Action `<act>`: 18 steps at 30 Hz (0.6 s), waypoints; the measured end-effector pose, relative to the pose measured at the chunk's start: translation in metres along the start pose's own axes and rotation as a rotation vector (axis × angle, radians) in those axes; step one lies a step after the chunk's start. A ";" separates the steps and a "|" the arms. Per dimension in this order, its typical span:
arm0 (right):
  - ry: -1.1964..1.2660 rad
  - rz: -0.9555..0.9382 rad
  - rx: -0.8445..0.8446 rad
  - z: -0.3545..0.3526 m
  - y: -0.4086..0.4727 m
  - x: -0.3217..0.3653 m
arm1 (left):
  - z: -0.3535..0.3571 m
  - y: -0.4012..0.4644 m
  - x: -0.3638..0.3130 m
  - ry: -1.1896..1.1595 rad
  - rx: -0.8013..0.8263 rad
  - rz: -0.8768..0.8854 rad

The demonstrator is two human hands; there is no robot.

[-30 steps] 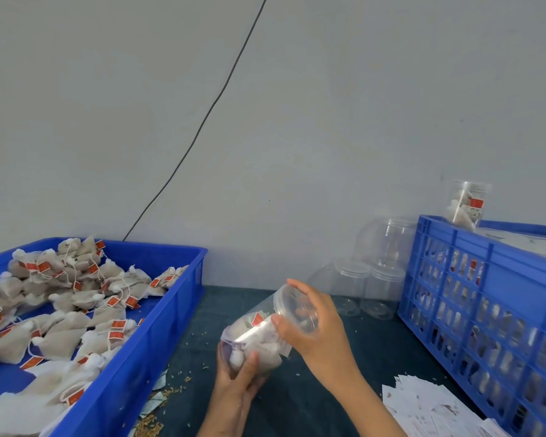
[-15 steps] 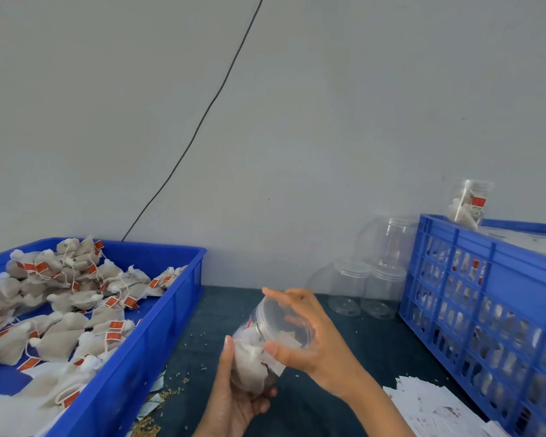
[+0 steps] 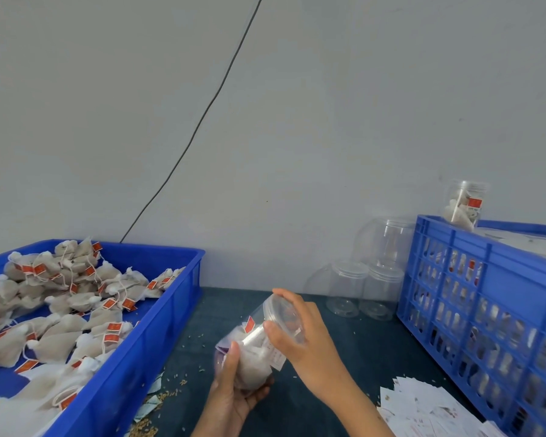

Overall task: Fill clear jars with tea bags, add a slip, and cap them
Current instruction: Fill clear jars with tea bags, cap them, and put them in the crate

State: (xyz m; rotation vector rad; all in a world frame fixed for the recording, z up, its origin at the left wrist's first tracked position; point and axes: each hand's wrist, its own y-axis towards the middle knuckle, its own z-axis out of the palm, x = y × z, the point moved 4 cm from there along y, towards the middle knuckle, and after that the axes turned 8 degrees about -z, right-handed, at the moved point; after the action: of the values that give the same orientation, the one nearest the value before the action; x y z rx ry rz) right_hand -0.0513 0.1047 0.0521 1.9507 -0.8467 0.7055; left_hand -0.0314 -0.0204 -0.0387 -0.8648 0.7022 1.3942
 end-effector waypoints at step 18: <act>-0.271 -0.076 0.104 -0.004 -0.002 0.011 | 0.001 0.003 -0.001 -0.039 -0.006 0.006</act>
State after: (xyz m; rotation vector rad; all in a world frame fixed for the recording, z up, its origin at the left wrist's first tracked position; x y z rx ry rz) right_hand -0.0435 0.1060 0.0610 2.1939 -0.9063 0.4535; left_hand -0.0350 -0.0200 -0.0381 -0.8383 0.6719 1.4158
